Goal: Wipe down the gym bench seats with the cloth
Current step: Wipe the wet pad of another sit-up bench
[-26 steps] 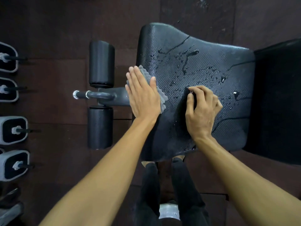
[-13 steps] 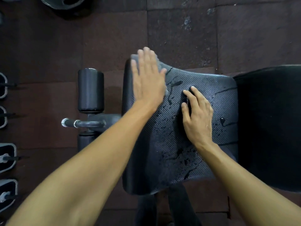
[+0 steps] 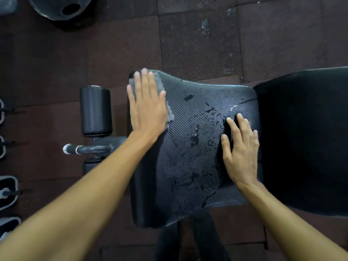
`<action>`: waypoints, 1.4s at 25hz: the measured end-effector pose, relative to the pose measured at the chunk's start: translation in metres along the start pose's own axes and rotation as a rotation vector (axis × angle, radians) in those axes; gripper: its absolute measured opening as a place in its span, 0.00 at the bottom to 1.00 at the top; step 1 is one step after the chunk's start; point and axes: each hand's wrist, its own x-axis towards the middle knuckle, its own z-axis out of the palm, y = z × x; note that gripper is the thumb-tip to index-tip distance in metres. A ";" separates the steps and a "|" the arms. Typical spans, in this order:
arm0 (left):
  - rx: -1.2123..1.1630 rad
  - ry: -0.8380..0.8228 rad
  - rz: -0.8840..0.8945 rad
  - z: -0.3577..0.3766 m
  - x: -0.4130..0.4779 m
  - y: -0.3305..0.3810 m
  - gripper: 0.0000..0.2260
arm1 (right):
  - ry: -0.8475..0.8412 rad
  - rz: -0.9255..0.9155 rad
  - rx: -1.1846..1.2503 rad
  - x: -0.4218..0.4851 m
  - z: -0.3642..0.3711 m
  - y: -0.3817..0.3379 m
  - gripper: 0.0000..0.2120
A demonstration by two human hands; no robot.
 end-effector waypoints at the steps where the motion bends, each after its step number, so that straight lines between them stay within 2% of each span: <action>1: -0.002 0.004 0.038 0.001 0.012 0.013 0.26 | 0.002 0.000 -0.002 0.000 0.002 0.001 0.24; 4: -0.023 -0.005 0.208 0.011 -0.001 0.060 0.25 | 0.024 0.000 -0.026 0.000 0.004 0.001 0.24; 7: 0.017 -0.044 0.318 0.019 -0.073 0.072 0.26 | 0.020 0.000 -0.046 0.000 0.005 0.001 0.24; 12: 0.051 -0.071 0.241 0.016 -0.140 0.018 0.26 | -0.022 0.017 -0.031 0.001 0.001 0.000 0.23; 17: 0.023 0.012 0.047 0.011 -0.064 0.005 0.26 | 0.028 0.016 -0.075 -0.002 0.009 0.000 0.24; 21: -0.054 0.033 0.141 0.020 -0.054 0.046 0.25 | 0.033 0.013 -0.060 0.000 0.009 0.003 0.24; 24: -0.013 0.012 0.279 0.030 -0.119 0.066 0.25 | 0.039 0.000 -0.056 0.001 0.009 0.004 0.24; 27: 0.030 -0.035 0.334 0.033 -0.189 0.049 0.25 | 0.041 -0.009 -0.052 0.000 0.009 0.003 0.24; 30: 0.052 -0.037 0.239 0.030 -0.207 0.020 0.25 | 0.034 -0.004 -0.037 0.001 0.007 0.004 0.24; 35: 0.008 0.058 -0.002 0.026 -0.129 0.027 0.26 | 0.033 -0.024 -0.018 0.001 0.007 0.006 0.23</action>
